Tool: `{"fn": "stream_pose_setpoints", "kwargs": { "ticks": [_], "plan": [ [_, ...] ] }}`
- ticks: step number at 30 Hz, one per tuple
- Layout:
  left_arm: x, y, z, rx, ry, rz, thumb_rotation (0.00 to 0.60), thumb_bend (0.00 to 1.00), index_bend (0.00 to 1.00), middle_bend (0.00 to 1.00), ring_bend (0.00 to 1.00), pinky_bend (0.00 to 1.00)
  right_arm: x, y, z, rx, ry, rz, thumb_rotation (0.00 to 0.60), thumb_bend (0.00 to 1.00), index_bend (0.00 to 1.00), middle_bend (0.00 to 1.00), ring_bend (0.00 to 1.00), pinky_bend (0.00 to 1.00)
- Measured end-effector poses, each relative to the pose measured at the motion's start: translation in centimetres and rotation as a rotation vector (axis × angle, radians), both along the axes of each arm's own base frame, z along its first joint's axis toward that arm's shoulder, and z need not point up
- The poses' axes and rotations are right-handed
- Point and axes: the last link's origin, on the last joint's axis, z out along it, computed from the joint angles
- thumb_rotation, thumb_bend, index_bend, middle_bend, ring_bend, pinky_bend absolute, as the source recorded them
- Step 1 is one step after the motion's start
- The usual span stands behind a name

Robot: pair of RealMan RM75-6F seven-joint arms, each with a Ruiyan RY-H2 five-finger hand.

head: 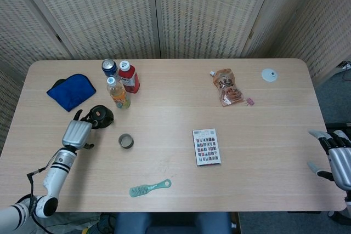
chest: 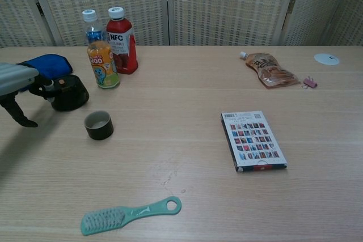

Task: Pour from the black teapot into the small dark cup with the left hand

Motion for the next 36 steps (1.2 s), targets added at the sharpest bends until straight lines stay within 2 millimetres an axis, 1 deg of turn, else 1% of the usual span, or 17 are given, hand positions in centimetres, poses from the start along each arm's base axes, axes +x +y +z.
{"fn": "stream_pose_setpoints", "kwargs": {
  "ticks": [16,22,25,30,36],
  "plan": [
    [-0.38,-0.07,-0.6,-0.038,0.004,0.028,0.6,0.1,0.5,0.45,0.38,0.0,-0.16,0.02,-0.02,-0.002,-0.002,-0.011,0.6,0.16,0.2,0.25,0.2,0.32],
    [-0.46,0.01,-0.84,-0.05,0.002,0.041,0.6,0.1,0.54,0.5,0.43,0.0,-0.21,0.07,0.01,-0.006,-0.003,-0.014,0.6,0.16,0.2,0.25,0.2,0.32],
    [-0.54,-0.01,-0.96,-0.058,0.004,0.046,0.6,0.1,0.58,0.55,0.47,0.0,-0.21,0.07,0.04,-0.007,-0.003,-0.014,0.6,0.16,0.2,0.25,0.2,0.32],
    [-0.61,0.13,-0.98,-0.065,-0.004,0.064,0.6,0.1,0.67,0.67,0.57,0.0,-0.22,0.05,0.04,-0.01,-0.003,-0.014,0.6,0.16,0.2,0.25,0.2,0.32],
    [-0.61,0.35,-0.89,-0.068,-0.033,0.083,0.596,0.1,0.75,0.76,0.67,0.0,-0.23,0.05,0.09,-0.013,-0.003,-0.015,0.6,0.16,0.2,0.25,0.2,0.32]
  ]
}}
